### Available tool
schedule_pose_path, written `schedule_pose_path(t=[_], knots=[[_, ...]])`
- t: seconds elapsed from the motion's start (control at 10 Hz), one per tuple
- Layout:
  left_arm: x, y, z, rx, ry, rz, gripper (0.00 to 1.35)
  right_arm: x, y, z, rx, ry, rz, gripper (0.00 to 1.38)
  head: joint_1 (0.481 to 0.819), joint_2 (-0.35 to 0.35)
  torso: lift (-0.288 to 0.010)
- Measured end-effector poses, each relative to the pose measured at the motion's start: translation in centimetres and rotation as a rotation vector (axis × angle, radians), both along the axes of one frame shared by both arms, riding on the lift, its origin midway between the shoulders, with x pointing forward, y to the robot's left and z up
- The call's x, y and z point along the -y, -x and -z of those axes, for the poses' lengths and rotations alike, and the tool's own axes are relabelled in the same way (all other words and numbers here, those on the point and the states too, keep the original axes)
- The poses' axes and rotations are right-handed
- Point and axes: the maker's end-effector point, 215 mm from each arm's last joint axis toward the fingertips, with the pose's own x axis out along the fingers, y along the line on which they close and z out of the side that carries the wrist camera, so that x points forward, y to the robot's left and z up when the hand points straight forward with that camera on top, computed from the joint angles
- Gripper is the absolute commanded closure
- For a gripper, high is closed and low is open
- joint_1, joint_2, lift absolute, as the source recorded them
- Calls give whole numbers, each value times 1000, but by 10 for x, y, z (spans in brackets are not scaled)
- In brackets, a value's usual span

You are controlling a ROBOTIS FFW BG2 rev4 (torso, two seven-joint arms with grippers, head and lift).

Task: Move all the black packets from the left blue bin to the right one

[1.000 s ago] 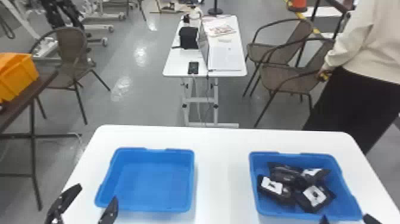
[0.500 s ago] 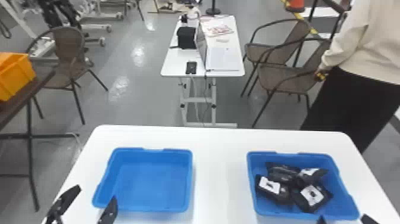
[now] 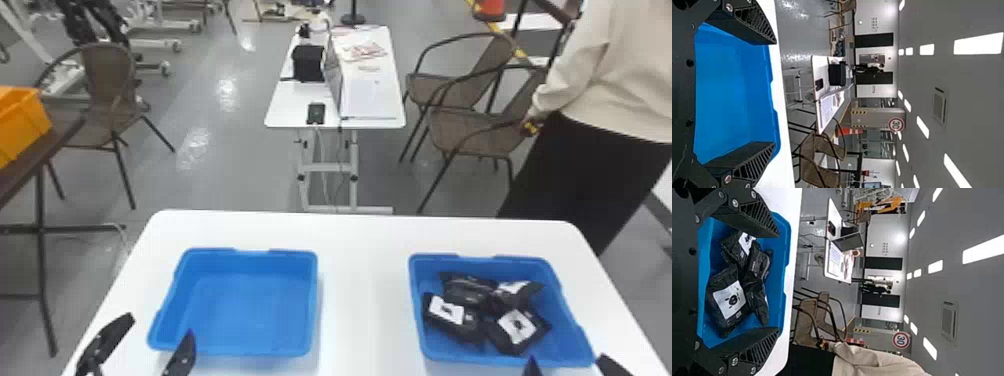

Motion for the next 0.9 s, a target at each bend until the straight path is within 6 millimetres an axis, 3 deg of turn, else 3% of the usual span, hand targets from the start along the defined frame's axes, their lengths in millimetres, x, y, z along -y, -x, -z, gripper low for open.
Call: schedule_pose_path(t=[0.9], knots=[[2, 1, 7, -22, 11, 2, 121, -1, 1, 4, -13, -10, 1, 193, 695, 14, 0]])
